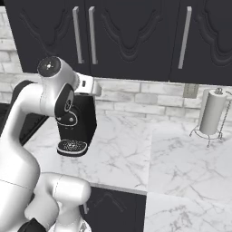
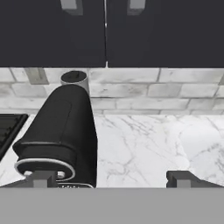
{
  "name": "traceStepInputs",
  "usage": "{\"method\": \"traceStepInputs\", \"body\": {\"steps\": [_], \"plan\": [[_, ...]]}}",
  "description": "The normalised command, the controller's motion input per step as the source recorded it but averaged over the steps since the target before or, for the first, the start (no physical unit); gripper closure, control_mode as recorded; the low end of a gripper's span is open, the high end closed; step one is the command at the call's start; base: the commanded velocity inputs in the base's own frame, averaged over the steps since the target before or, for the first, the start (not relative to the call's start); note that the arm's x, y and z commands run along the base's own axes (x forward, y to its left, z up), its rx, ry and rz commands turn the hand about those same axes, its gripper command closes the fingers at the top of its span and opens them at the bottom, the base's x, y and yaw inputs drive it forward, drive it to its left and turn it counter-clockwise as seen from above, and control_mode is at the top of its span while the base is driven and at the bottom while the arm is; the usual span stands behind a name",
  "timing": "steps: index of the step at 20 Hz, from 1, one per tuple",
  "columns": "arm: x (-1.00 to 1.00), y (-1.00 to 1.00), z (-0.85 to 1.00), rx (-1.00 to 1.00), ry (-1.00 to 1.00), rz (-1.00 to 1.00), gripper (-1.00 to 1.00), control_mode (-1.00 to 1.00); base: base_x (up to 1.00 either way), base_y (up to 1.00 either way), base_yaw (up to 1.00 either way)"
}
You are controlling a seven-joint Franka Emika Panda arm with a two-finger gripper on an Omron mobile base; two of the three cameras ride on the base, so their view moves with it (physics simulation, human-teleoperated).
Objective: Open the cabinet, pick the kettle from the cabinet, and place it in the sink.
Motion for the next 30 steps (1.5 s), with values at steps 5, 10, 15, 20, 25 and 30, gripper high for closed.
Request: {"method": "traceStepInputs", "body": {"steps": [5, 10, 15, 20, 25, 30], "plan": [[0.02, -0.1, 0.37, 0.01, -0.06, -0.07, -1.0, -1.0, 0.0, 0.0, 0.0], [0.08, -0.1, 0.31, 0.03, 0.0, -0.05, -1.0, -1.0, 0.0, 0.0, 0.0], [0.16, -0.03, 0.19, 0.02, 0.0, 0.0, -1.0, -1.0, 0.0, 0.0, 0.0], [0.19, 0.0, 0.14, 0.0, -0.05, 0.0, -1.0, -1.0, 0.0, 0.0, 0.0], [0.2, -0.01, 0.16, 0.0, -0.1, 0.01, -1.0, -1.0, 0.0, 0.0, 0.0], [0.25, 0.0, 0.14, 0.0, -0.12, 0.0, -1.0, -1.0, 0.0, 0.0, 0.0]]}}
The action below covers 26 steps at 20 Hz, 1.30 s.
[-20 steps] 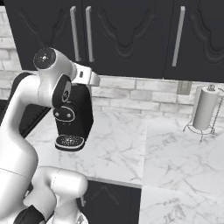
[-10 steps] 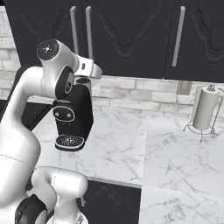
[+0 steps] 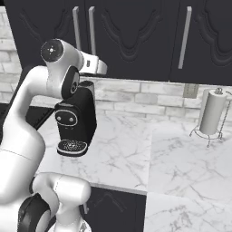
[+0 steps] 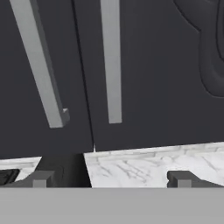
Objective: Open the cabinet, pick the kettle from the cabinet, and place it in the sink.
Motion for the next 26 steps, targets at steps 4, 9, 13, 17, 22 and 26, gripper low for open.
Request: {"method": "traceStepInputs", "body": {"steps": [4, 9, 13, 17, 22, 26], "plan": [[0.3, 0.0, 0.15, 0.0, -0.07, 0.0, -1.0, -1.0, 0.0, 0.0, 0.0], [0.33, 0.0, 0.21, 0.0, 0.0, 0.0, -1.0, -1.0, 0.0, 0.0, 0.0], [0.34, -0.01, 0.24, 0.0, 0.0, 0.0, -1.0, -1.0, 0.0, 0.0, 0.0], [0.35, -0.02, 0.26, 0.0, 0.0, 0.0, -1.0, -1.0, 0.0, 0.0, 0.0], [0.34, 0.0, 0.19, 0.0, 0.0, 0.0, -1.0, -1.0, 0.0, 0.0, 0.0], [0.34, -0.04, 0.07, 0.0, 0.0, 0.0, -1.0, -1.0, 0.0, 0.0, 0.0]]}}
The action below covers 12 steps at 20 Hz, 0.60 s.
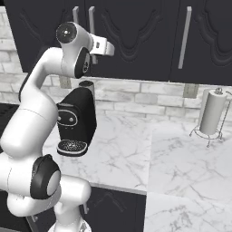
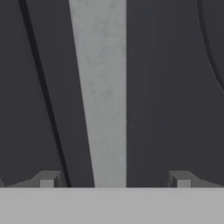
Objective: Open the cabinet, pick the kettle from the cabinet, and place it in the sink.
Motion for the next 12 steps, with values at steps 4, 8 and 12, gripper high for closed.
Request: {"method": "traceStepInputs", "body": {"steps": [4, 8, 12], "plan": [[0.42, -0.02, 0.0, 0.0, 0.0, 0.01, -1.0, -1.0, 0.0, 0.0, 0.0], [0.47, 0.0, -0.05, 0.0, 0.0, 0.02, -1.0, -1.0, 0.0, 0.0, 0.0], [0.48, 0.0, -0.06, 0.0, 0.0, 0.05, -1.0, -1.0, 0.0, 0.0, 0.0]]}}
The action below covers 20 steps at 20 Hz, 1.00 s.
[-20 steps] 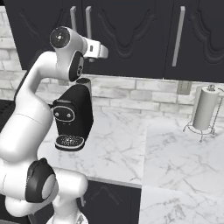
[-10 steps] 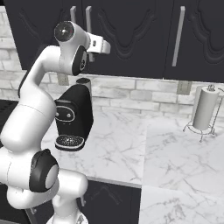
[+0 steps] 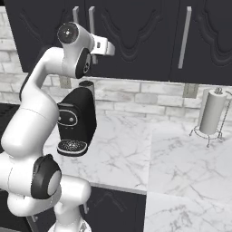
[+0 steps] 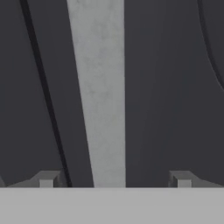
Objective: Open the cabinet, pick the kettle from the cabinet, and place it in the sink.
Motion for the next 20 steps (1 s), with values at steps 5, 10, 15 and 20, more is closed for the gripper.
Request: {"method": "traceStepInputs", "body": {"steps": [5, 10, 15, 20], "plan": [[0.49, 0.01, -0.12, 0.0, 0.0, 0.05, 1.0, -1.0, 0.0, 0.0, 0.0], [0.46, 0.01, -0.07, 0.01, 0.04, 0.02, 1.0, -1.0, 0.0, 0.0, 0.0], [0.36, 0.17, -0.04, 0.0, 0.04, 0.0, 1.0, -1.0, 0.0, 0.0, 0.0], [0.29, 0.18, -0.02, 0.0, 0.02, 0.0, 1.0, -1.0, 0.0, 0.0, 0.0]]}}
